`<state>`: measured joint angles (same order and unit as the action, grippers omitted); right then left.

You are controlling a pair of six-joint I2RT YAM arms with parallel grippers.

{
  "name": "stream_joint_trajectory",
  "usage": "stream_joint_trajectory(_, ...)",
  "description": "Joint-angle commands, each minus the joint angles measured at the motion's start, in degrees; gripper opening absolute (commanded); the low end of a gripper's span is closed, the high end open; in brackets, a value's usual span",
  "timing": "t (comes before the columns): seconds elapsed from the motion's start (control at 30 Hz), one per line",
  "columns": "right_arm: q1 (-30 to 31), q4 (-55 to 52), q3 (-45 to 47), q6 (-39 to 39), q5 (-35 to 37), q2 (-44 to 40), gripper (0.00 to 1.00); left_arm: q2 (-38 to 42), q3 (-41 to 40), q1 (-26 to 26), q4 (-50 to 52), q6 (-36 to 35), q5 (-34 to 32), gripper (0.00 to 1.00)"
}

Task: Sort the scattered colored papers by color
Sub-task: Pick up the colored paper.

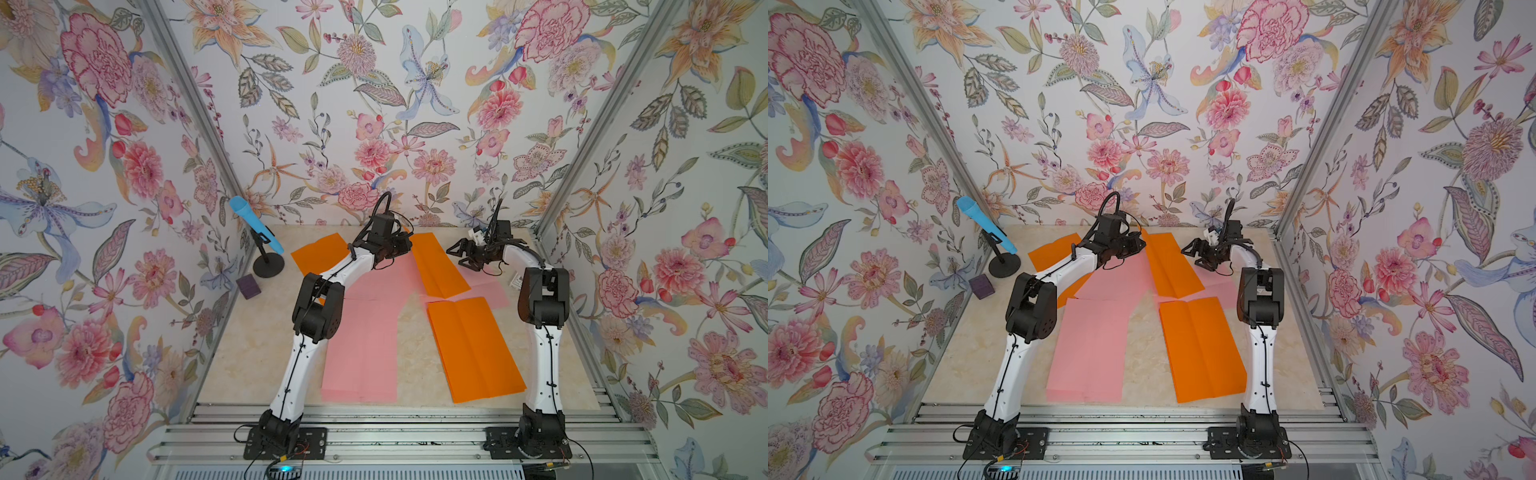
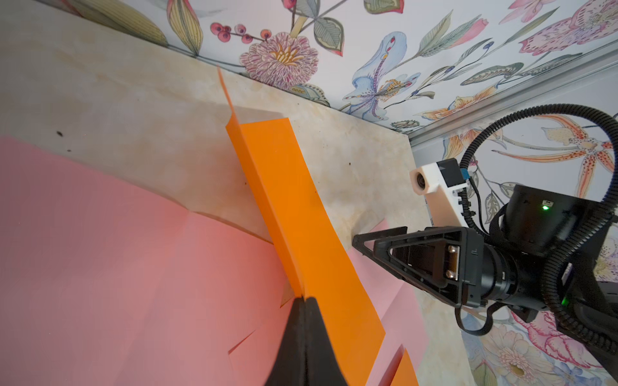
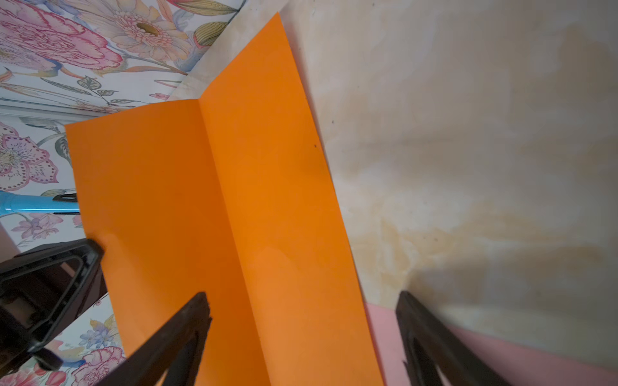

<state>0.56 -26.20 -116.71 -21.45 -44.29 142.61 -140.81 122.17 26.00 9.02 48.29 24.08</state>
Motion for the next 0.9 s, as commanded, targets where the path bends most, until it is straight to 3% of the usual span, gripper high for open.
stream_joint_trajectory(0.0, -0.56, -1.38, 1.36, -0.02, 2.90, -5.31, 0.89, -2.48, 6.77, -1.29, 9.12, -6.24, -4.70, 0.00)
stream_joint_trajectory(0.13, -0.65, -1.40, 3.43, -0.07, 4.61, -8.45, 0.90, -3.30, 15.15, -2.07, 15.83, -10.55, -7.40, 0.00)
stream_joint_trajectory(0.3, -0.65, -1.23, 7.25, -0.08, 5.79, -12.83, 0.90, -0.37, 16.99, -2.14, 16.48, -11.69, -3.42, 0.00)
stream_joint_trajectory(0.7, -2.36, 1.32, 21.67, -3.55, 5.36, -25.83, 0.91, 7.37, 17.05, 2.28, 8.90, -4.93, 8.14, 0.00)
stream_joint_trajectory(0.87, -4.10, 7.47, 31.05, -7.03, 1.64, -33.51, 0.93, 9.93, 15.39, 5.28, 1.36, 0.30, 13.40, 0.00)
